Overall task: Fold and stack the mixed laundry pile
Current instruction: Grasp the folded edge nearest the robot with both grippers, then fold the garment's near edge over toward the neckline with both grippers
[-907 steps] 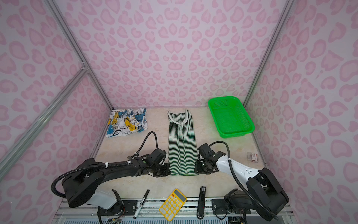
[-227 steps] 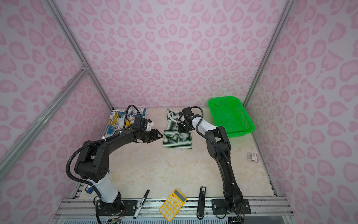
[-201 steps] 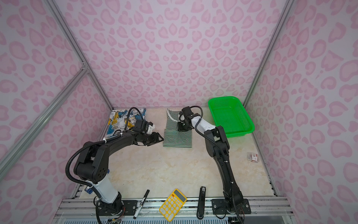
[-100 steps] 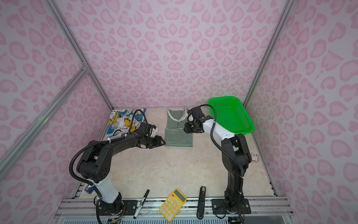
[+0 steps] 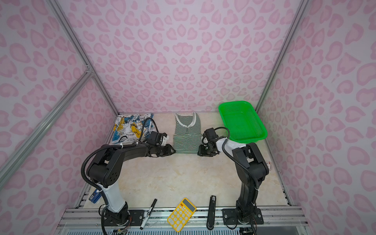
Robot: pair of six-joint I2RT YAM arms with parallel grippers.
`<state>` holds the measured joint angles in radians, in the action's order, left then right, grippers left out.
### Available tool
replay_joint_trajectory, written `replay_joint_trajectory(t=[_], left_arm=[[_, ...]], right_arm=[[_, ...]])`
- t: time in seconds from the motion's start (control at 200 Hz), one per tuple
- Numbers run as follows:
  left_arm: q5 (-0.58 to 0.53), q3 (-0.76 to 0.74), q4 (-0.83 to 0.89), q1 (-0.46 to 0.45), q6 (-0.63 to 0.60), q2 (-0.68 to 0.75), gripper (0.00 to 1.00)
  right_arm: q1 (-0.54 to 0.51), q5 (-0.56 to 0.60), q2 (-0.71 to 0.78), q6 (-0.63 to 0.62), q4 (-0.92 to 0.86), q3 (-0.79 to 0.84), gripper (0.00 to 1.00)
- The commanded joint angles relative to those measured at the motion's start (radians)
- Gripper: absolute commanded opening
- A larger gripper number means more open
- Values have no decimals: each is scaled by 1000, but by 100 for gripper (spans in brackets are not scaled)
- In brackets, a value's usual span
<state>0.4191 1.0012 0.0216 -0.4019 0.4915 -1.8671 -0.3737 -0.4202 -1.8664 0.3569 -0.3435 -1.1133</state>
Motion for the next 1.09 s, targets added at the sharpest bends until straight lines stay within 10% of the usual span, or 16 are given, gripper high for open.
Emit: replay_joint_trajectory(t=[0.0, 0.325, 0.785, 1.09], left_arm=[[-9, 0, -38, 0, 19, -20, 34], [-11, -71, -32, -20, 49, 27, 4], [-107, -327, 194, -265, 239, 413, 3], [-200, -208, 414, -327, 325, 677, 3]], right_arm=[[5, -13, -52, 22, 65, -7, 45], [-8, 21, 1, 21, 30, 63, 19], [-136, 87, 390, 37, -228, 294, 0], [-167, 133, 582, 50, -426, 160, 0]])
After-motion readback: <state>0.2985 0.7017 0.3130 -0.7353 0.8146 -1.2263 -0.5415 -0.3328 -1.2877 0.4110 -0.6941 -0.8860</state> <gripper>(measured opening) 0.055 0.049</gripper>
